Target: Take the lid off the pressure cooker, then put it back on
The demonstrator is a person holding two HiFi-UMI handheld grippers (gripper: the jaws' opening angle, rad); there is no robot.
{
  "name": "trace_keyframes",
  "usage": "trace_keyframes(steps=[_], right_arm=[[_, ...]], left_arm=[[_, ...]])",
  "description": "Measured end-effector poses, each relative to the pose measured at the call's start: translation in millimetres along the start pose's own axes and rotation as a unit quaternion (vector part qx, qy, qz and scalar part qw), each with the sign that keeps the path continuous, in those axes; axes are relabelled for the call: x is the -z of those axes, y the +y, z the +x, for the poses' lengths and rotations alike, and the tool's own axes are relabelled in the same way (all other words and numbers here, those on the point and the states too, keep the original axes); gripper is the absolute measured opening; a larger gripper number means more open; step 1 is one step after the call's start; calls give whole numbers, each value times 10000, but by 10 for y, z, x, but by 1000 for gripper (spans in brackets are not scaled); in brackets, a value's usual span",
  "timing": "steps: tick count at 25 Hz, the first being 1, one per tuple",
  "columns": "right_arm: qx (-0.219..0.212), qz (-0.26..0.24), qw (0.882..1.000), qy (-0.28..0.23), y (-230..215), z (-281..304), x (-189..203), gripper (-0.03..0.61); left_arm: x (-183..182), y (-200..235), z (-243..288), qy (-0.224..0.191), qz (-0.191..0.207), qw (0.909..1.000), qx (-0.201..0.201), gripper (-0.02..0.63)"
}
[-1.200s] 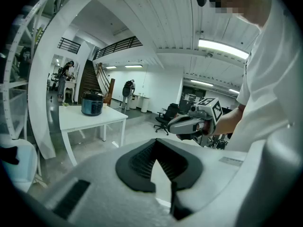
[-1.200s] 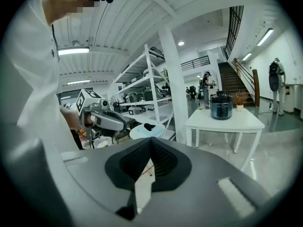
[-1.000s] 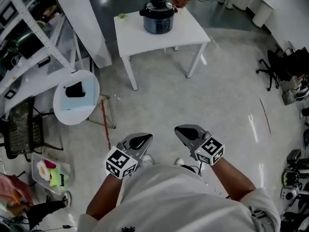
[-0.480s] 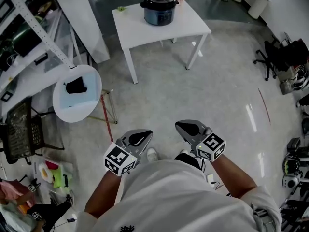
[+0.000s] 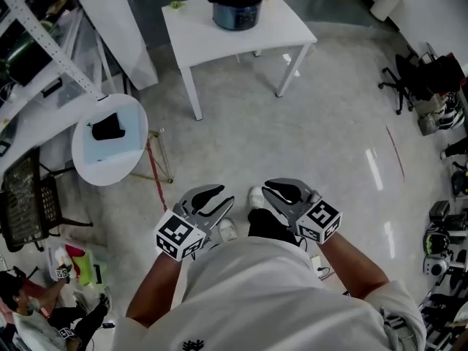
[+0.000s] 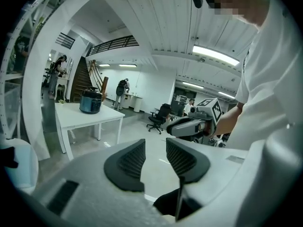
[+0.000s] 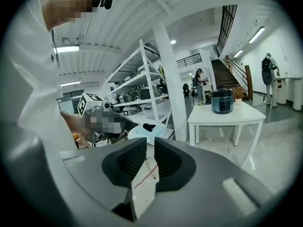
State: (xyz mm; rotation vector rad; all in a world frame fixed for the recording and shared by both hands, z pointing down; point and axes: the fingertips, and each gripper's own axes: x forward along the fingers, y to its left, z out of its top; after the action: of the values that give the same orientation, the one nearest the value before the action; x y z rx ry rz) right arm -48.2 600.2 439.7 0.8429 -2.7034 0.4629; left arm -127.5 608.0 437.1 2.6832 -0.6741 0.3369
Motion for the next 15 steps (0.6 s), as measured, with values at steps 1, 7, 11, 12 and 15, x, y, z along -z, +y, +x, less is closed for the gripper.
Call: trace_keyframes(steps=[1, 7, 11, 12, 15], right_arm=[[-16, 8, 10000, -3, -47, 25, -8, 63], [-212, -34, 9997, -83, -450, 301, -152, 58], [-366, -71, 9992, -108, -854, 494, -322, 55], [-401, -80, 9991, -104, -976, 540, -378, 55], [-518, -123, 9985, -104, -1342, 624, -546, 55]], left_arm=[[-33, 45, 35, -16, 26, 10000, -10, 146], [-293, 514, 253, -77, 118, 9996, -232, 153], [-513, 856, 483, -75, 111, 9992, -378, 153], [-582, 948, 564, -60, 123, 9991, -404, 155], [-815, 1207, 848, -50, 141, 9988, -472, 158]])
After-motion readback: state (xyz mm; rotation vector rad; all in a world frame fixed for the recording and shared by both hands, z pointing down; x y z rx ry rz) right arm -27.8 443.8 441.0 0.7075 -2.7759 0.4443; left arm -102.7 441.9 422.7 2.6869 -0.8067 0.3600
